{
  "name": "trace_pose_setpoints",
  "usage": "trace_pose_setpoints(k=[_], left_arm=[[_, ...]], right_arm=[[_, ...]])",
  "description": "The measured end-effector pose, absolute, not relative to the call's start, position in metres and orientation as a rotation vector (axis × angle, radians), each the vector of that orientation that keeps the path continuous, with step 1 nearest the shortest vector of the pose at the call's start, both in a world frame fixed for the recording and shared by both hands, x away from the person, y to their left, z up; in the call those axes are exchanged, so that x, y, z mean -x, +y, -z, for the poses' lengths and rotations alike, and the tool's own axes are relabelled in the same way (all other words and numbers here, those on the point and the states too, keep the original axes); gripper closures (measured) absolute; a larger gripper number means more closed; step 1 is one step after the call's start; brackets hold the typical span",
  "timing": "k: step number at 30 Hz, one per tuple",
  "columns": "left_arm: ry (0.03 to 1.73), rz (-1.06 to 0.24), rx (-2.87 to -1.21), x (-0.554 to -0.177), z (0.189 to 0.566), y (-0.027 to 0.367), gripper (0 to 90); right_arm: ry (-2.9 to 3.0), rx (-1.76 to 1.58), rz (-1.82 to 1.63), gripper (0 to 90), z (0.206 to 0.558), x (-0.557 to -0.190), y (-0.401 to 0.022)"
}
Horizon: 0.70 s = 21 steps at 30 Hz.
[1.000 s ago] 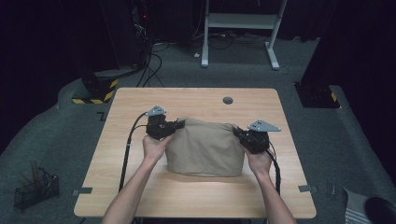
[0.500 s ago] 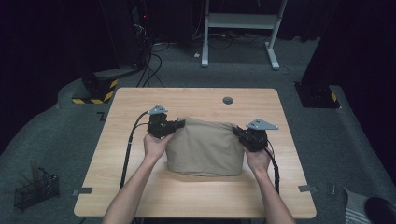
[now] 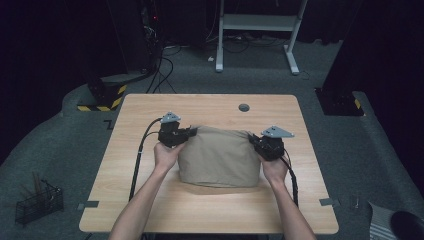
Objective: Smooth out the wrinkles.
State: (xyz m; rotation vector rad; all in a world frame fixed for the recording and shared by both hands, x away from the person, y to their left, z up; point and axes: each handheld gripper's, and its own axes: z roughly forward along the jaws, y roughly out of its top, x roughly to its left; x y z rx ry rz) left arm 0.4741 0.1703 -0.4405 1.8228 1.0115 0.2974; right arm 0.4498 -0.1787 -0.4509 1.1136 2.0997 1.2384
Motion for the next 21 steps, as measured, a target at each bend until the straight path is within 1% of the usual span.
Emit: trace_pose_setpoints(k=[11, 21], left_arm=[[1.036, -0.294, -1.832, -0.483, 0.449, 0.170, 86.3], [1.069, -0.309, -1.821, -0.488, 0.460, 0.168, 86.3]], right_arm=[[2.104, -1.126, -1.224, 86.8, 0.453, -0.459, -0.176], [2.103, -1.163, -1.206, 86.5, 0.466, -0.470, -0.173]])
